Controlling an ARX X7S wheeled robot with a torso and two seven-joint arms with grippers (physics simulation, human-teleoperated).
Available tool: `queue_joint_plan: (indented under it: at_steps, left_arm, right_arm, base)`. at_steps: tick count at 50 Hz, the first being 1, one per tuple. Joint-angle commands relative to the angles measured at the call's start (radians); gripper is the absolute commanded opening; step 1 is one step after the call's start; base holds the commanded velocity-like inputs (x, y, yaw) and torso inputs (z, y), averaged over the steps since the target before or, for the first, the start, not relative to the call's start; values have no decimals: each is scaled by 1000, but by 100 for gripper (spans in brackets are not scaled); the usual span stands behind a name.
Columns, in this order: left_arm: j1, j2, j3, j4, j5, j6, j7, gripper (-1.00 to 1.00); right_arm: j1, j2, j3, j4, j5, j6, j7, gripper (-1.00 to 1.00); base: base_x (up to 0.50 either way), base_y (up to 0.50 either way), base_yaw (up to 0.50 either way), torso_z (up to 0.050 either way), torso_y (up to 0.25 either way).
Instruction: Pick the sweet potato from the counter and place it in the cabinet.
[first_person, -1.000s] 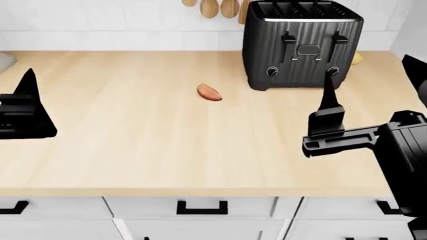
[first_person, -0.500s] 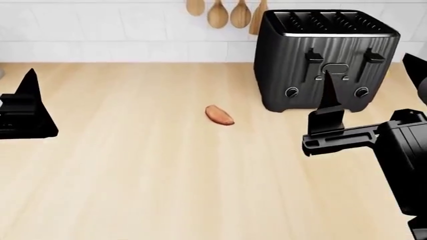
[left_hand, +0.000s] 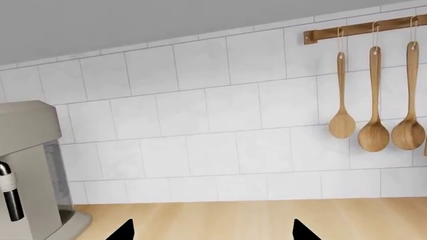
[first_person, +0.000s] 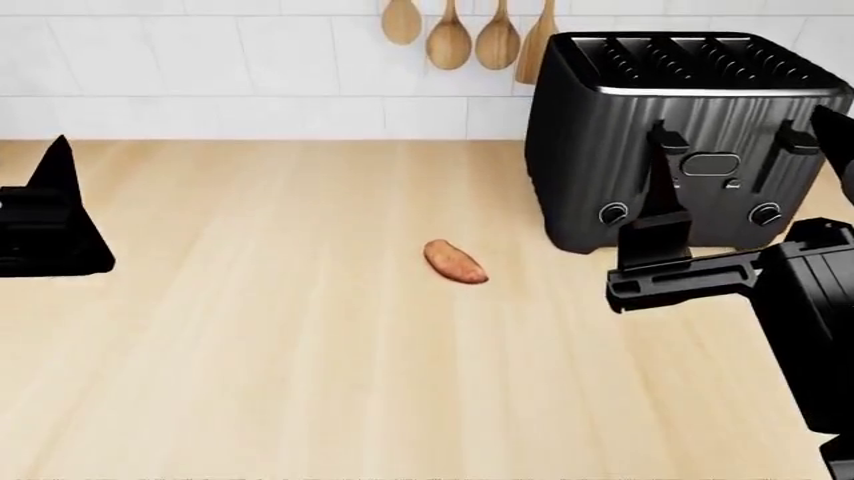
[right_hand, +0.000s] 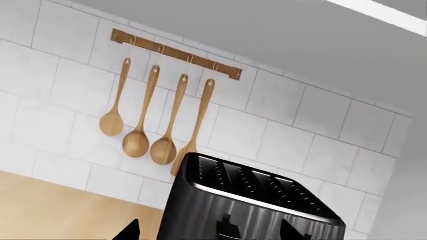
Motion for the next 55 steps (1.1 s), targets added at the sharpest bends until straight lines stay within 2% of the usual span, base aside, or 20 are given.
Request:
queue_joint_plan:
  at_steps: [1, 4, 8, 15, 19, 25, 44, 55]
  left_arm:
    - [7, -5, 0, 2, 1, 10, 2, 100]
    - [10, -5, 2, 2, 4, 11, 6, 100]
    - [9, -2, 10, 0, 12, 11, 10, 100]
    - [9, -5, 18, -1, 11, 18, 8, 100]
    - [8, -8, 24, -3, 9, 21, 6, 100]
    - [-17, -13, 54, -10, 3, 32, -8, 100]
    - [-17, -29, 63, -2, -29, 61, -31, 100]
    - [-10, -51, 51, 3, -54, 79, -46, 100]
  right_arm:
    - [-5, 2, -20, 9, -5, -1, -6, 100]
    - [-8, -26, -59, 78, -12, 20, -55, 100]
    - [-11, -113, -216, 267, -24, 126, -188, 100]
    - [40, -203, -310, 512, -269, 244, -514, 100]
    - [44, -217, -373, 605, -458, 208, -743, 100]
    - [8, -238, -453, 670, -589, 128, -931, 100]
    - [46, -326, -601, 895, -865, -114, -1238, 100]
    - [63, -385, -657, 1030, -955, -220, -1347, 100]
  base:
    - [0, 0, 0, 0, 0]
    - [0, 0, 0, 0, 0]
    - [0, 0, 0, 0, 0]
    - [0, 0, 0, 0, 0]
    - [0, 0, 0, 0, 0]
    - [0, 0, 0, 0, 0]
    - [0, 0, 0, 0, 0]
    - [0, 0, 0, 0, 0]
